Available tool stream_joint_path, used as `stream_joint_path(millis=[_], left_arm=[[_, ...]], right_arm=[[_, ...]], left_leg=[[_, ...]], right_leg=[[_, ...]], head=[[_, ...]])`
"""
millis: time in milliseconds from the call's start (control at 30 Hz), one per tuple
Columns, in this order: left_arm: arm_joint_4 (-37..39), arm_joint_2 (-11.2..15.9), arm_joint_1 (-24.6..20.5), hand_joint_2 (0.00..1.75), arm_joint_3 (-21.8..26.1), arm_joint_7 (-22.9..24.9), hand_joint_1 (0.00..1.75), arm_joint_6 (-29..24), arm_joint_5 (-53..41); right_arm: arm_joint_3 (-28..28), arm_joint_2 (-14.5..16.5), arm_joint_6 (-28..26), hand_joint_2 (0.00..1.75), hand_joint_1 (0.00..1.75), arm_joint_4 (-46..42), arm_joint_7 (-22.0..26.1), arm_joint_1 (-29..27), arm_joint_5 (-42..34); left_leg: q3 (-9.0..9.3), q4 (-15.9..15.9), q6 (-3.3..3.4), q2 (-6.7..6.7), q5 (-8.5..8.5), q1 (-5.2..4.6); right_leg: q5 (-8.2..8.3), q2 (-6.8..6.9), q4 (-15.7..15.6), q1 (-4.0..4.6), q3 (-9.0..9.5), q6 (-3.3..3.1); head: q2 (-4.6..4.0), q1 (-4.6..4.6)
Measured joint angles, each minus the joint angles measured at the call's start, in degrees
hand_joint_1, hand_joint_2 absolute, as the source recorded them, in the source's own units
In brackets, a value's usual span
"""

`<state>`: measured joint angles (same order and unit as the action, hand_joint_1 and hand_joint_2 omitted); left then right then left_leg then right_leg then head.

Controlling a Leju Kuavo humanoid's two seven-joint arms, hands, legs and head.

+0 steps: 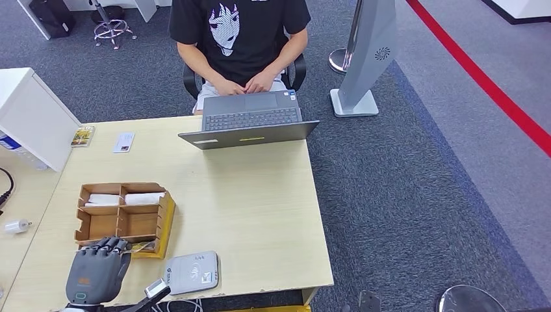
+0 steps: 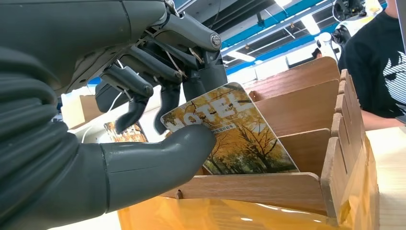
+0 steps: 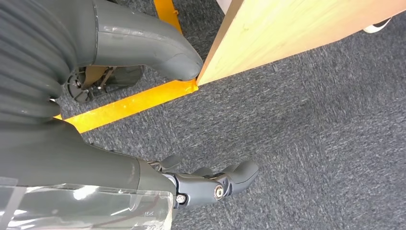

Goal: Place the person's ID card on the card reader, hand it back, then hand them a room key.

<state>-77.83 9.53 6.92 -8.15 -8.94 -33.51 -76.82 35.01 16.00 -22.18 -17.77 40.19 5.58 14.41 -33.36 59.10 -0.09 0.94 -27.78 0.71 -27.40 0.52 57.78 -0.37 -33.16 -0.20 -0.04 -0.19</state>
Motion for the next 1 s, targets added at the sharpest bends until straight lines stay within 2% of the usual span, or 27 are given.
stream_joint_path(millis=[133,233,367,533,667,800,1000], left_arm=[[-0.52,0.0,0.32,1.75,-0.01,-0.39,1.75,-3.5,-2.04],[-3.73,0.18,1.04,1.75,-0.24,-1.14,1.75,-5.27,-1.86],[-10.57,1.74,0.32,1.75,-0.65,-2.1,1.75,-3.15,0.07],[-18.29,6.06,-5.98,1.75,-0.67,-4.39,1.75,3.59,5.03],[-20.36,9.84,-12.39,1.75,-0.01,-3.61,1.75,7.37,4.06],[-19.18,13.16,-18.1,1.75,1.47,-3.03,1.75,9.02,4.42],[-11.37,15.05,-24.27,1.75,3.01,-2.41,1.75,10.53,5.94]], right_arm=[[0.0,0.0,-0.37,1.75,0.0,-0.01,0.0,0.0,0.13],[-0.01,0.0,-0.71,1.75,0.0,-0.03,0.0,-0.01,0.16],[-0.31,0.0,-1.36,1.75,0.0,-0.1,0.0,-0.03,-0.25],[-1.14,0.0,-1.75,1.75,0.0,-0.1,0.0,-0.02,-0.07],[-1.84,0.0,-1.99,1.75,0.0,-0.04,0.0,0.08,0.67],[-2.63,0.0,-2.21,1.75,0.0,0.14,0.0,0.33,1.15],[-3.62,0.0,-2.49,1.75,0.0,0.79,-0.22,1.04,2.5]], left_leg=[[0.0,0.0,0.0,0.0,0.0,0.0],[0.0,0.0,0.0,-0.01,0.0,0.0],[0.0,0.01,0.0,-0.02,0.01,0.01],[0.01,0.01,-0.04,-0.06,0.08,0.02],[0.01,0.01,-0.11,-0.05,0.14,0.04],[0.02,0.01,-0.11,-0.04,0.14,0.04],[0.0,0.01,-0.11,-0.04,0.14,0.04]], right_leg=[[0.0,0.0,0.0,0.0,0.0,0.0],[0.0,0.01,0.0,0.0,-0.01,0.0],[0.0,0.01,0.0,0.01,-0.03,0.0],[0.05,0.08,0.04,0.02,-0.01,-0.06],[0.08,0.07,0.06,0.03,-0.01,-0.09],[0.09,0.05,0.07,0.04,-0.01,-0.11],[0.08,0.03,0.07,0.03,-0.02,-0.1]], head=[[0.0,0.0],[0.0,0.01],[0.0,0.01],[0.0,0.0],[0.0,0.01],[0.0,0.01],[0.0,0.01]])
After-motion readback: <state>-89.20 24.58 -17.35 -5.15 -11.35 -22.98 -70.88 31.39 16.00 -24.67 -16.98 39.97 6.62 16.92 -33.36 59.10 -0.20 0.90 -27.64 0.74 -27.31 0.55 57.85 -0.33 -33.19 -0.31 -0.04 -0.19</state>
